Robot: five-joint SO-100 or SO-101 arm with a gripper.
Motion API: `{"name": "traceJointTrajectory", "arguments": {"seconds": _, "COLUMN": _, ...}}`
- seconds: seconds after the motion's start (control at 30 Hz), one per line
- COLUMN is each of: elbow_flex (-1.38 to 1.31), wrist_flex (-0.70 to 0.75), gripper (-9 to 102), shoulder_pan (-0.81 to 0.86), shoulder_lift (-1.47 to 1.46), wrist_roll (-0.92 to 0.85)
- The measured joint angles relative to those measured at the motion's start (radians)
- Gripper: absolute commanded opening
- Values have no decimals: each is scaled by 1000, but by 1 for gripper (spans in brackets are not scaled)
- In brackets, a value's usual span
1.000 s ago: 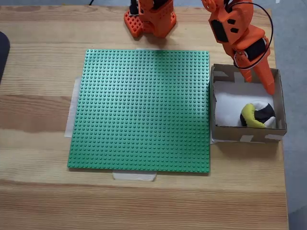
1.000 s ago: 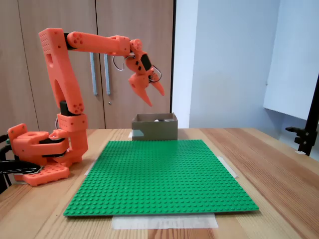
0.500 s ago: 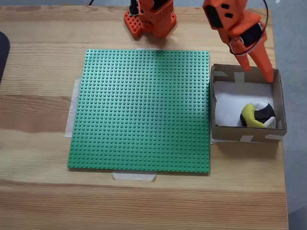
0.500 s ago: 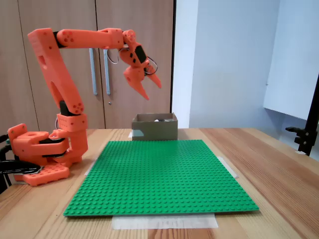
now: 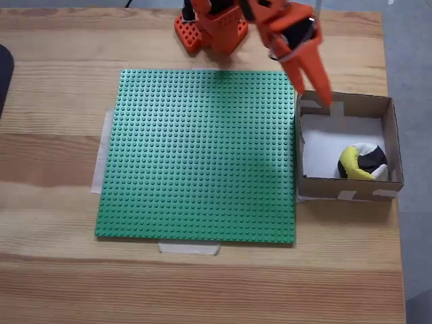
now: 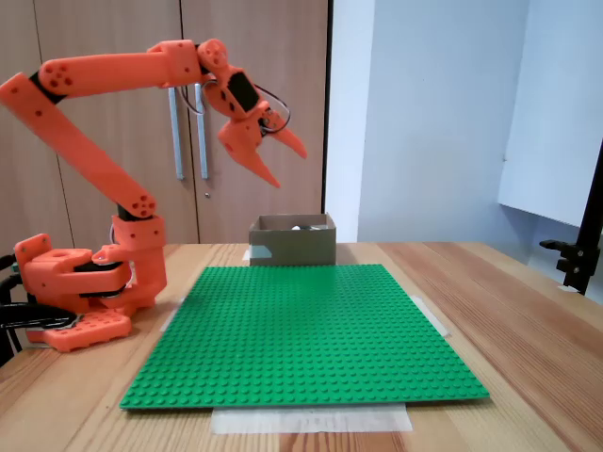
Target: Pick the ball and put it in the box.
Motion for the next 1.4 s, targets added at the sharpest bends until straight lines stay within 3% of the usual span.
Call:
{"name": "traceJointTrajectory", "arguments": {"seconds": 0.57, "elbow_flex": 241, "wrist_flex": 6, "gripper": 21, "shoulder_pan": 400, "shoulder_lift": 345, "wrist_roll": -35}}
{"name": "traceJointTrajectory", "arguments": {"seconds": 1.0, "elbow_flex": 540, "wrist_flex": -71, "gripper": 4, "shoulder_pan": 563, "shoulder_lift": 644, "wrist_roll": -18}}
{"name": "traceJointTrajectory", "arguments": {"seconds": 1.4, "elbow_flex": 788, "wrist_flex": -187, "gripper": 2, "shoulder_pan": 670, "shoulder_lift": 741, "wrist_roll": 11}}
